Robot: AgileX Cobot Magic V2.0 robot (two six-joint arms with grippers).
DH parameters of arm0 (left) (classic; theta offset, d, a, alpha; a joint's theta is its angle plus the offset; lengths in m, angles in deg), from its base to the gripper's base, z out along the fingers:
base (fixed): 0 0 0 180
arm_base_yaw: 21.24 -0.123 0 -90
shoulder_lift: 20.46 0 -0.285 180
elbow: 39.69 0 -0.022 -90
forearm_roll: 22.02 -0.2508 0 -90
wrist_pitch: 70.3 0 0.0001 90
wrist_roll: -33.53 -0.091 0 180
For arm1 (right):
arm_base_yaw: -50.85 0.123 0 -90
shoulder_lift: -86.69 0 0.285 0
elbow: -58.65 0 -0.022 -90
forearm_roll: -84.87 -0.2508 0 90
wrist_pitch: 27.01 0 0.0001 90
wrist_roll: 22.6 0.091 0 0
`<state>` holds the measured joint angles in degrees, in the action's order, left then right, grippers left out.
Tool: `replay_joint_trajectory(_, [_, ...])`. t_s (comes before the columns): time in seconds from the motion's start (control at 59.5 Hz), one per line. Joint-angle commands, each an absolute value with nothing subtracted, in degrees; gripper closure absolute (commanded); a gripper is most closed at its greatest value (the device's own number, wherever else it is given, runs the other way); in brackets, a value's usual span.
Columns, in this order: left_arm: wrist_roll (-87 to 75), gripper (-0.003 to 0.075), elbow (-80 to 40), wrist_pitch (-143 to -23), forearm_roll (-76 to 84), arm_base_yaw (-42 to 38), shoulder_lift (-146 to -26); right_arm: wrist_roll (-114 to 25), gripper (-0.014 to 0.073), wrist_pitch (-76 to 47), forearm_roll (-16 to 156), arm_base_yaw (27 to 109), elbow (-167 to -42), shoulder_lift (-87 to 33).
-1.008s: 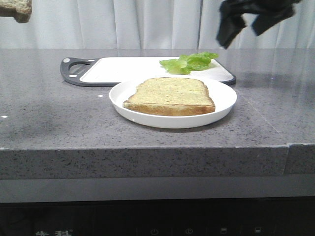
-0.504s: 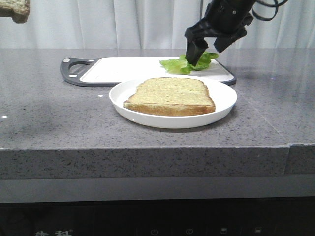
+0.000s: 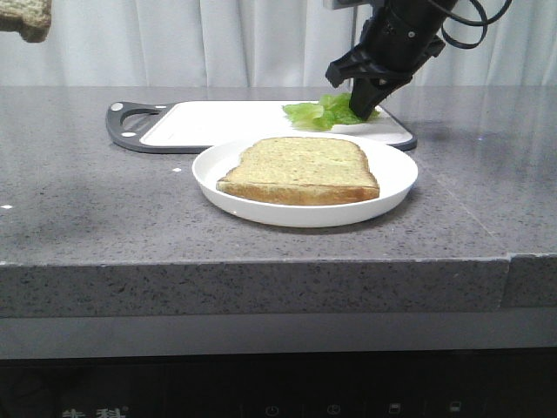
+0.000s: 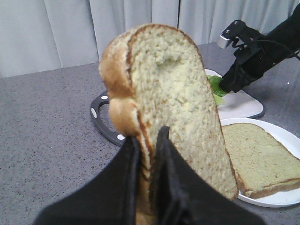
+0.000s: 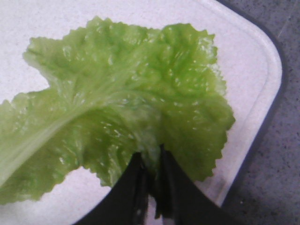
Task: Left arm grabs bread, right arm adds lettuce
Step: 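Lower the right gripper onto the lettuce leaf and grasp it, then carry the lettuce with the right gripper onto the bottom bread slice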
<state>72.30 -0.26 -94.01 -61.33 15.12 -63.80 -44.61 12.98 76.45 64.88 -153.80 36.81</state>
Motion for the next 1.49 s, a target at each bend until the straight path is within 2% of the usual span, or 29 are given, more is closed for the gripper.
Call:
replay_joint_trajectory(0.0, [72.8, 0.0741, -2.0, -91.2, -62.6, 15.3, -63.7, -44.9, 0.0653, 11.2, 76.6, 64.6, -155.7, 32.7])
replay_joint_trajectory(0.269, [72.8, 0.0741, -2.0, -92.0, -62.6, 15.3, -63.7, -44.9, 0.0654, 11.4, 76.5, 64.6, -155.7, 28.7])
replay_joint_trajectory(0.521, [72.8, 0.0741, -2.0, -92.0, -62.6, 15.3, -63.7, -47.8, 0.0655, 11.9, 69.3, 65.0, -153.0, 21.6])
replay_joint_trajectory(0.655, [72.8, 0.0741, -2.0, -92.0, -62.6, 15.3, -63.7, -49.6, 0.0655, 6.9, 67.5, 66.4, -143.9, 14.7])
replay_joint_trajectory(0.924, [72.8, 0.0741, -2.0, -92.0, -62.6, 15.3, -63.7, -49.7, 0.0655, -9.9, 67.5, 72.9, -117.3, -1.4])
replay_joint_trajectory(1.092, [72.8, 0.0741, -2.0, -92.0, -62.6, 15.3, -63.7, -49.5, 0.0655, -13.7, 63.9, 76.5, -105.1, -6.7])
replay_joint_trajectory(1.478, [72.8, 0.0741, -2.0, -91.8, -62.6, 15.3, -63.7, -49.5, 0.0655, -17.9, 61.9, 77.8, -99.1, -6.6])
